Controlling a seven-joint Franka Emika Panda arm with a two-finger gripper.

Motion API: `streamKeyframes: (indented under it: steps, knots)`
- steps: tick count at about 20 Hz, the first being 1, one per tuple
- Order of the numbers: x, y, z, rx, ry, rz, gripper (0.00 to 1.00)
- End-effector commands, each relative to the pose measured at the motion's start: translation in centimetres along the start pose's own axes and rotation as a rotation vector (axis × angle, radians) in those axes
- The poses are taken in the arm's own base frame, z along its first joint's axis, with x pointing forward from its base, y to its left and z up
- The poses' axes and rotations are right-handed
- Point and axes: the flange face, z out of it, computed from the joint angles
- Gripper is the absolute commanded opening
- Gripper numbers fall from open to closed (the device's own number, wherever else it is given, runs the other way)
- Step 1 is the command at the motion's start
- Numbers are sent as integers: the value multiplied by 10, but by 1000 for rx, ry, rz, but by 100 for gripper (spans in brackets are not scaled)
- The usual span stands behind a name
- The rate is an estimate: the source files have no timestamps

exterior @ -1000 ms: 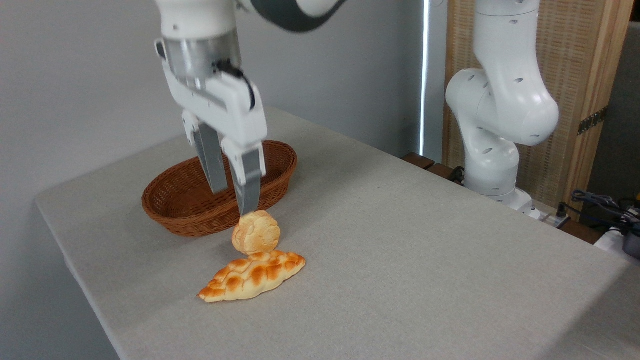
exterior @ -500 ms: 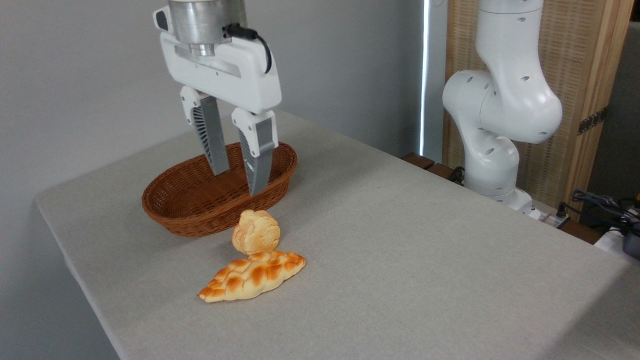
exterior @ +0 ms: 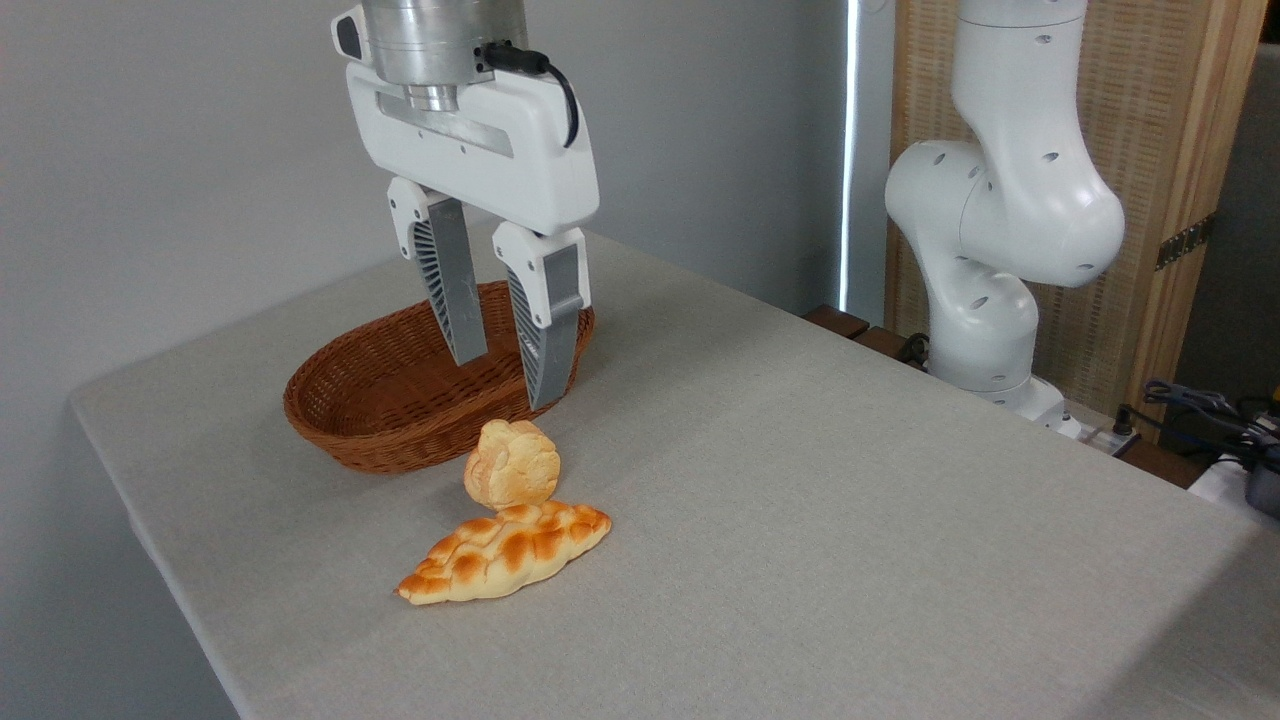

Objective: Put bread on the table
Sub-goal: 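Open the gripper and raise it away from the croissant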

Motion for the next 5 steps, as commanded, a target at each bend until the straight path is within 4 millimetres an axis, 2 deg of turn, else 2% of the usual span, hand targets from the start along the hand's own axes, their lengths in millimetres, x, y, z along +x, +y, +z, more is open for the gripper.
streamKeyframes:
  steps: [1,5]
  knots:
    - [-5,1,-5,-8,-20,6,100]
    - [-5,1,-4,-11,-19,5,100]
